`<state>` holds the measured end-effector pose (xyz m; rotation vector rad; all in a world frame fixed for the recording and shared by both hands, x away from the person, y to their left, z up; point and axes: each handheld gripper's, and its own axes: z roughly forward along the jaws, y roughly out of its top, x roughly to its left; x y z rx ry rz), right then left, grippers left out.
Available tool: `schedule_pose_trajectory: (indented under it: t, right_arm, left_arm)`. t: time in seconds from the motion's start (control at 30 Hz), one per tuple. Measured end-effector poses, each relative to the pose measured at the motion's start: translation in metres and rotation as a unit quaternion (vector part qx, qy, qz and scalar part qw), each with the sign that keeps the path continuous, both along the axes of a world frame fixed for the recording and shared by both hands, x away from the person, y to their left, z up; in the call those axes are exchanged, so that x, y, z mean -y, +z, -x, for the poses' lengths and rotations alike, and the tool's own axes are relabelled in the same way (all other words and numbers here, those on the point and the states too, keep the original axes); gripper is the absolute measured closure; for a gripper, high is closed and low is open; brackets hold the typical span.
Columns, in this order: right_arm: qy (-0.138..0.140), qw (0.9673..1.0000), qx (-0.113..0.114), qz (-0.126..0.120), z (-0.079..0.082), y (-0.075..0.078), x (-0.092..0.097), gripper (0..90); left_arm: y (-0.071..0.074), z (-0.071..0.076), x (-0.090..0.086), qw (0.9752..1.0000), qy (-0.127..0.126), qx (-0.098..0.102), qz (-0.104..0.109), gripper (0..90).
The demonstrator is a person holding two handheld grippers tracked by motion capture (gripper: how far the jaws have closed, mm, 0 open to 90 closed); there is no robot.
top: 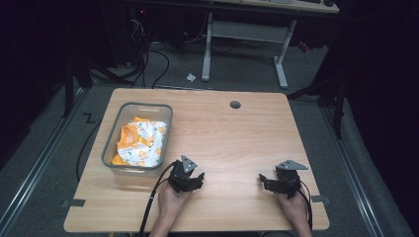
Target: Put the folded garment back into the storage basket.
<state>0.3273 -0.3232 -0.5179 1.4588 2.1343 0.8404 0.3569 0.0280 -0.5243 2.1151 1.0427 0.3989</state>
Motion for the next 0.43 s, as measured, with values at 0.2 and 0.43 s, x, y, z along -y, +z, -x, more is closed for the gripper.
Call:
schedule_pose_trajectory:
  t: [0.2, 0.43]
  right_arm:
    - [-0.001, 1.0000, 0.000, 0.000, 0.0002, 0.0000, -0.0001, 23.1]
    - [-0.001, 1.0000, -0.001, 0.000, 0.0003, 0.0000, -0.0002, 23.1]
  left_arm:
    - [0.0000, -0.0004, 0.0010, 1.0000, 0.002, -0.002, -0.002, 32.6]
    - [-0.0001, 0.0001, 0.0012, 1.0000, 0.003, -0.002, -0.002, 31.5]
